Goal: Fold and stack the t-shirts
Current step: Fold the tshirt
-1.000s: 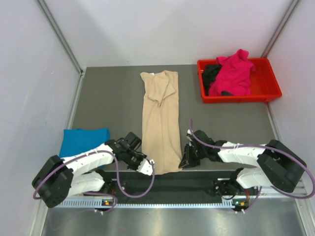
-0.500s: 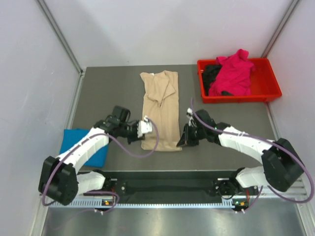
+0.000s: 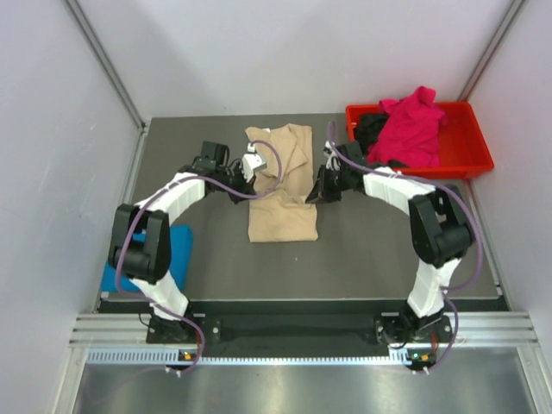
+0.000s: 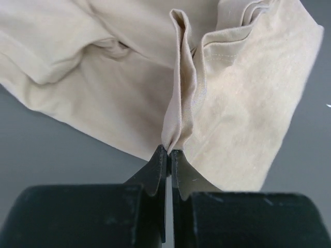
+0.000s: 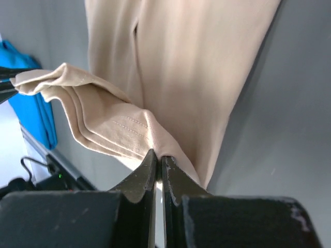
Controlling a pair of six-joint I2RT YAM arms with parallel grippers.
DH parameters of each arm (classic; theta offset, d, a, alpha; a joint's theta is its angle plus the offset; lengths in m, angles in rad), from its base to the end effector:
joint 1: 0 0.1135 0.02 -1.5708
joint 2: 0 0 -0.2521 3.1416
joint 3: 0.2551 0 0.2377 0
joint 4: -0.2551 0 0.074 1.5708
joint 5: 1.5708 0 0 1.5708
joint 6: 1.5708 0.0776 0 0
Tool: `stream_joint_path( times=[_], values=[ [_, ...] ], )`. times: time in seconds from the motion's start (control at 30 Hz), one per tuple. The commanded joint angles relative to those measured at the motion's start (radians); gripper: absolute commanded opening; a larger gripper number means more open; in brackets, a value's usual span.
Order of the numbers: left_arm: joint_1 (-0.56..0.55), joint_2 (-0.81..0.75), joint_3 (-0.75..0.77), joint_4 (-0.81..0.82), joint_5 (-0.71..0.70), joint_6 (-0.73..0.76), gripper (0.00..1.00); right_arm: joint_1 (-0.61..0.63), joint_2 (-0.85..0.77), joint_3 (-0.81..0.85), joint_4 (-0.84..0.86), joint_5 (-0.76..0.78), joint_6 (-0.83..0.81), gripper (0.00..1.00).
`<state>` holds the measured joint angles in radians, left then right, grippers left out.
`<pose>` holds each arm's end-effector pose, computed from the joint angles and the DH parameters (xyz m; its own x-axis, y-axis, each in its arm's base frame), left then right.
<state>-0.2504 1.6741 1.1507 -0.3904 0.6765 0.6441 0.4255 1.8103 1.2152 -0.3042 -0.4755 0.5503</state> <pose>0.3342 -0.1356 0.1947 -0.2750 0.5536 -0.7861 0.9114 0.4105 -0.0297 0.3432 0.1945 0.1672 -0.9354 0.0866 -0.3429 -0.1610 0.7590 0.6308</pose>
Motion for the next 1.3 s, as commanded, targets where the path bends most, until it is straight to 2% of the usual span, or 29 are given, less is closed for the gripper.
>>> stream_joint_path(
  times=[0.0,0.27,0.33,0.37,0.4,0.47,0.53,0.67,0.77,0.83,0.9,0.97,1.03,1.07,1.13,1.17,1.23,1.27],
  values=[
    [0.016,0.062,0.092,0.065,-0.005,-0.052,0.0,-0.04,0.072,0.111,0.007,-0.043,-0.041,0.0],
    [0.031,0.216,0.184,0.064,-0.055,-0.083,0.0,-0.071,0.23,0.283,-0.039,-0.061,-0.059,0.02],
    [0.033,0.248,0.202,0.068,-0.064,-0.089,0.0,-0.089,0.256,0.305,-0.036,-0.037,-0.047,0.11],
    [0.033,0.26,0.213,0.07,-0.071,-0.096,0.0,-0.097,0.268,0.311,-0.03,-0.026,-0.041,0.27],
    [0.033,0.271,0.236,0.071,-0.078,-0.116,0.03,-0.102,0.271,0.32,-0.026,-0.005,-0.033,0.35],
    [0.033,0.303,0.257,0.082,-0.101,-0.136,0.12,-0.11,0.274,0.334,-0.021,0.021,-0.032,0.41],
    [0.033,0.331,0.296,0.084,-0.127,-0.175,0.34,-0.114,0.256,0.346,-0.021,0.076,-0.036,0.43],
    [0.042,0.331,0.346,0.105,-0.279,-0.27,0.49,-0.105,0.102,0.305,-0.024,0.312,-0.113,0.52],
    [0.06,0.296,0.337,0.134,-0.406,-0.345,0.5,-0.062,0.0,0.207,0.011,0.397,-0.197,0.49],
    [0.065,0.241,0.311,0.134,-0.388,-0.368,0.49,-0.024,-0.026,0.158,0.023,0.396,-0.219,0.46],
    [0.05,0.163,0.223,0.151,-0.25,-0.33,0.46,0.002,-0.035,0.113,0.033,0.351,-0.225,0.39],
    [0.004,0.124,0.135,0.153,-0.197,-0.293,0.42,0.013,-0.025,0.092,0.051,0.28,-0.21,0.3],
    [-0.026,0.085,0.1,0.112,-0.157,-0.268,0.41,0.021,-0.019,0.076,0.06,0.232,-0.194,0.29],
    [-0.038,0.073,0.069,0.079,-0.112,-0.252,0.41,0.022,-0.023,0.058,0.05,0.207,-0.197,0.32],
    [-0.046,0.03,0.028,-0.028,-0.024,-0.123,0.45,0.036,-0.049,0.023,0.004,0.221,-0.199,0.38],
    [-0.053,0.013,-0.024,-0.05,-0.026,-0.077,0.47,0.039,-0.084,-0.021,-0.013,0.235,-0.173,0.45],
    [-0.085,-0.039,-0.084,-0.054,-0.06,0.012,0.53,0.039,-0.114,-0.077,-0.003,0.213,-0.124,0.49],
    [-0.099,-0.053,-0.133,-0.053,-0.096,0.043,0.65,0.042,-0.133,-0.139,0.016,0.165,-0.075,0.51]
  ],
)
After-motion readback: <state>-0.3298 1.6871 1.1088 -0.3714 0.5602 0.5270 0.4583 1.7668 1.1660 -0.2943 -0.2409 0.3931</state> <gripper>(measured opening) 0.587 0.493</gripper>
